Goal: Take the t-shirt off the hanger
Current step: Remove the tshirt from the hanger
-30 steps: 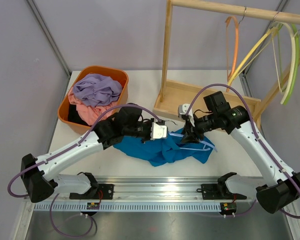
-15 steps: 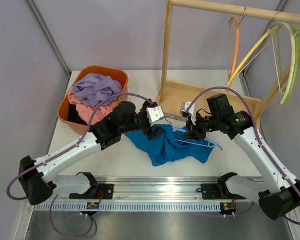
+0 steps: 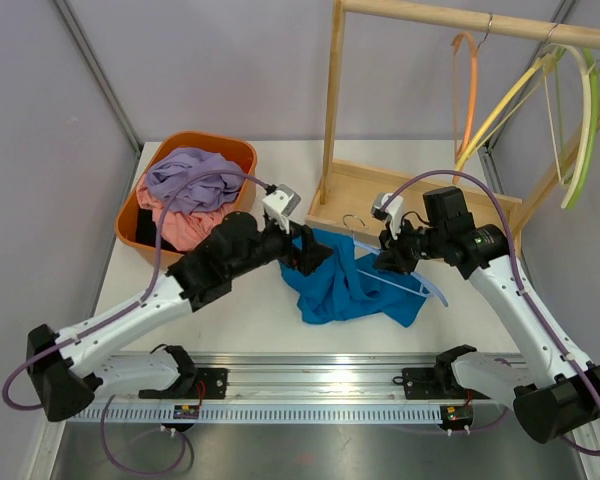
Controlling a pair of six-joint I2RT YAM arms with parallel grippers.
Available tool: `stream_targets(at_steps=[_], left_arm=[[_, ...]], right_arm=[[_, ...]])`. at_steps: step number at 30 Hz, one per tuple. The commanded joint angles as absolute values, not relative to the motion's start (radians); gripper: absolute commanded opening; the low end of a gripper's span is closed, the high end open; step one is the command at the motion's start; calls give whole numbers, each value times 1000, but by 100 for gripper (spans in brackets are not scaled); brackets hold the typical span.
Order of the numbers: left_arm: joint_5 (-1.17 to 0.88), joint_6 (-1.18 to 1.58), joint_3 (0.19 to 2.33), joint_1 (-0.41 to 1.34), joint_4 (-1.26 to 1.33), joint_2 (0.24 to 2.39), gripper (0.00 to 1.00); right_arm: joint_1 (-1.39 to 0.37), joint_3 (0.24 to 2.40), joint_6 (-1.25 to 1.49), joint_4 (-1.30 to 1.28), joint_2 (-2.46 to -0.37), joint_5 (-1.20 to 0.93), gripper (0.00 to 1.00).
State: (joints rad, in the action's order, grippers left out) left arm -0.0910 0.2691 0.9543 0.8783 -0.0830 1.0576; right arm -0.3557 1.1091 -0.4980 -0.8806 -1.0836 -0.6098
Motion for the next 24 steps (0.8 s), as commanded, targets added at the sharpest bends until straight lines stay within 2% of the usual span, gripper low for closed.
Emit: stream_targets(at_steps=[1, 2, 6, 11, 13, 14, 16, 17, 21, 24], left_arm=[[-6, 506, 960, 933, -8, 1144, 86], [85, 546, 968, 946, -8, 1184, 86], [179, 621, 1005, 1002, -5, 1261, 84], [251, 684, 1035, 1015, -5, 1325, 73], [267, 687, 1022, 1015, 58, 1336, 64], [271, 684, 1016, 1015, 73, 1336, 55], [264, 673, 1019, 1014, 101, 1341, 46], [262, 664, 1019, 1012, 107, 1339, 33], [273, 652, 974, 979, 106, 1295, 0], [278, 655, 930, 912, 68, 1218, 0]], right_arm=[[-341, 1109, -456, -790, -1057, -617, 0], [-336, 1106, -450, -788, -1055, -617, 0], [-330, 1094, -440, -778, -1051, -623, 0], [-324, 1081, -442, -773, -1042, -649, 0], [-321, 1078, -442, -778, -1032, -655, 0], [-321, 1075, -445, -778, -1031, -655, 0], [-319, 1072, -451, -782, -1025, -647, 0], [-319, 1072, -460, -784, -1022, -643, 0], [-316, 1083, -497, -819, -1014, -647, 0], [-313, 1114, -583, -903, -1022, -643, 0]])
